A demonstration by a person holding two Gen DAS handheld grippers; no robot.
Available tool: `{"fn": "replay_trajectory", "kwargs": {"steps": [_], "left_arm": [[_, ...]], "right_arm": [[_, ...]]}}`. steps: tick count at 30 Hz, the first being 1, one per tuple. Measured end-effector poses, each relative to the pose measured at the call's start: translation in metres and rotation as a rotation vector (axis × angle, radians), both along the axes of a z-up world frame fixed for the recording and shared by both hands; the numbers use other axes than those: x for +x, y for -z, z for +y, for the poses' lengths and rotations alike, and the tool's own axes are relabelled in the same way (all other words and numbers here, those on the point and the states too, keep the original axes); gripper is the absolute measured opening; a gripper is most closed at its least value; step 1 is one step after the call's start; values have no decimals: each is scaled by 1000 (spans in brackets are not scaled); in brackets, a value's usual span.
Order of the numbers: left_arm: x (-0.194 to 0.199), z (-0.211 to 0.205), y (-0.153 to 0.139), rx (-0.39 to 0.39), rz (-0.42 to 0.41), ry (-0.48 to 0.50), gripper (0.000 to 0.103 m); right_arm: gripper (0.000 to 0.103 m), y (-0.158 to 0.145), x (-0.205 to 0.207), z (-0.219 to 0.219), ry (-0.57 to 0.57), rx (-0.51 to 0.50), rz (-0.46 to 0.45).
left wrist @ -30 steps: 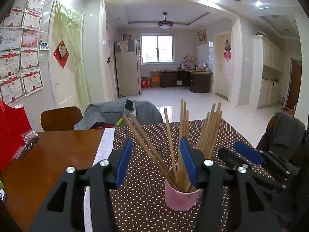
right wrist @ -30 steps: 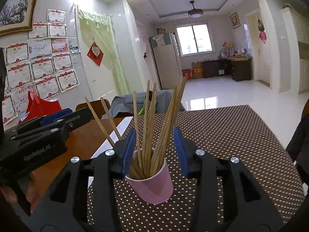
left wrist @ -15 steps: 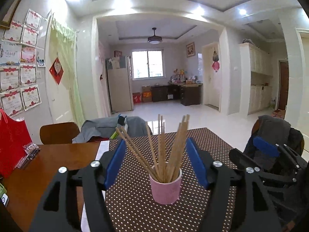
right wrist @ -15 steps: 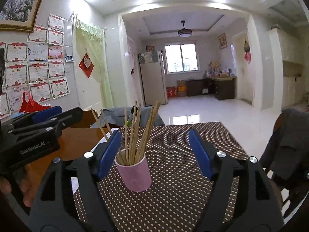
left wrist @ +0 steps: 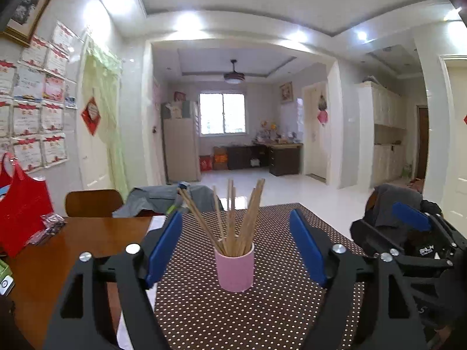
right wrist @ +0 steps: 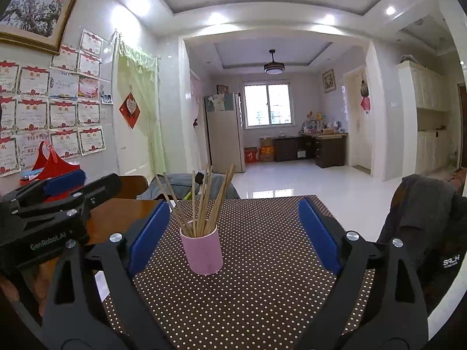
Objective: Organize utensils
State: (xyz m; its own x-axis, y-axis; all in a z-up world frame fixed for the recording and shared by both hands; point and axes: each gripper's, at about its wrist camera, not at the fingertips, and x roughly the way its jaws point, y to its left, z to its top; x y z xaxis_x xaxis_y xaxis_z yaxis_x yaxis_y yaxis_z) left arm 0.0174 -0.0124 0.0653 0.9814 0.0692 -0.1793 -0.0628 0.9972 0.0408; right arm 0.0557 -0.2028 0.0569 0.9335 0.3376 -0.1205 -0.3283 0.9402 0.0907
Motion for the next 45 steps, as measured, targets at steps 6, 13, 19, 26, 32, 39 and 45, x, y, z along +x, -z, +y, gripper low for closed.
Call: {"fn": "replay_trajectory", "kwargs": {"steps": [6,13,19,26,32,39,45], "left_arm": [[-23,2,1,-38,-55,27,79],[-34,2,2,-41,-84,42,81],[-39,1,6,-25,-106,48,81],[-36,1,11,-23,-106,71,81],[-33,1,11,-17,-101,74,81],[-29,1,12,-13,-93,80,81],[-27,0,14,-11,-87,86,81]], "right_arm": [[92,-2,-21,-4,4,4,-21],[92,-2,-32,-6,11,0,-23],[92,-3,-39,-5,19,-15,-33],[93,-2,-38,-3,28,-25,-28],[93,-1,-34,-3,30,-26,-18],[93,1,-31,-4,29,-23,-4],[93,4,-29,-6,33,-22,4]]}}
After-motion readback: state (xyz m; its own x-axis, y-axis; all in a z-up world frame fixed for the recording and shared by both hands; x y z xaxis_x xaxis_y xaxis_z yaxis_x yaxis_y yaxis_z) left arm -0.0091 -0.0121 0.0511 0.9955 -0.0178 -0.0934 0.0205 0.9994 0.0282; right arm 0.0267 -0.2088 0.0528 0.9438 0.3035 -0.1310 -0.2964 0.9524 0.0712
